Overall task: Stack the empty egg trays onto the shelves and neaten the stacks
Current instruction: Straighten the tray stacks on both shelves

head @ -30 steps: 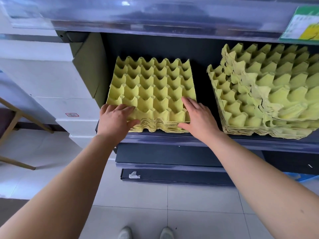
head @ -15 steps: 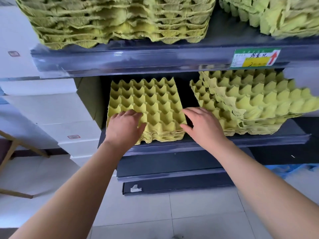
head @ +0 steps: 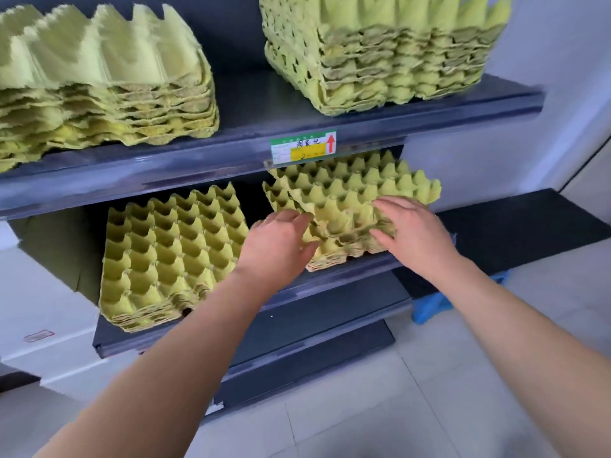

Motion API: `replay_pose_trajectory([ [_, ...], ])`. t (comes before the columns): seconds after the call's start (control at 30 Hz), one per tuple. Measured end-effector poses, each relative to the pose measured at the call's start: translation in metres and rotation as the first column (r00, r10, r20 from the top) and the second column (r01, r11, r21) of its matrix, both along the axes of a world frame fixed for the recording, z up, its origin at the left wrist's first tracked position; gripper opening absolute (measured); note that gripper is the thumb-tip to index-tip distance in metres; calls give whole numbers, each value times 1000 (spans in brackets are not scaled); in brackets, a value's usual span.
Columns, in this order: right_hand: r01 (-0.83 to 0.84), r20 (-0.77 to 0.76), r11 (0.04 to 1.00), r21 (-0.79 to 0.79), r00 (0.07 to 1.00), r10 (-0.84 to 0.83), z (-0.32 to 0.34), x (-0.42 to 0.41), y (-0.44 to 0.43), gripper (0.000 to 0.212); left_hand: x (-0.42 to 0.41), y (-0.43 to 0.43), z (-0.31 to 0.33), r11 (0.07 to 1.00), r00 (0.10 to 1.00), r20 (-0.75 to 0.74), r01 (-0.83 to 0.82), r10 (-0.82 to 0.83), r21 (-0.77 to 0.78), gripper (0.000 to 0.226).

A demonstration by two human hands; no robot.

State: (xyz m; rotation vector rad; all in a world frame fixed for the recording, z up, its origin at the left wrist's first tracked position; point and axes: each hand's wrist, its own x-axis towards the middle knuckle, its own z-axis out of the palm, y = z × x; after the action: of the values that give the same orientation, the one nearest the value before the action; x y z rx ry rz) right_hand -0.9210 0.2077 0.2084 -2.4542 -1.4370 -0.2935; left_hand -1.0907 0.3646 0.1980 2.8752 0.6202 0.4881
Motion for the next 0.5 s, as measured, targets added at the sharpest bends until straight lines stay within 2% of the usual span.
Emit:
replay_pose_trajectory([
  [0.13,-8,-28,996,-94,1000,5,-2,63,-3,53,53,-12,-8,999,998,-54,-43,42,-14,54],
  [0.23,-66,-57,986,-152,997,58,-5,100,2,53,78,-9,-16,987,983,-114,-136,145,84,49],
  [0.3,-115,-69,979,-169,992,104,-9,118,7,51,84,-7,-20,977,981,-54,-178,185,117,40],
  [0.4,-180,-87,967,-183,982,166,-17,138,12,48,83,-9,-29,976,980,130,-169,151,134,25],
  [0.5,-218,-131,968,-121,971,202,-18,151,15,45,85,-18,-25,972,955,238,-209,178,108,13],
])
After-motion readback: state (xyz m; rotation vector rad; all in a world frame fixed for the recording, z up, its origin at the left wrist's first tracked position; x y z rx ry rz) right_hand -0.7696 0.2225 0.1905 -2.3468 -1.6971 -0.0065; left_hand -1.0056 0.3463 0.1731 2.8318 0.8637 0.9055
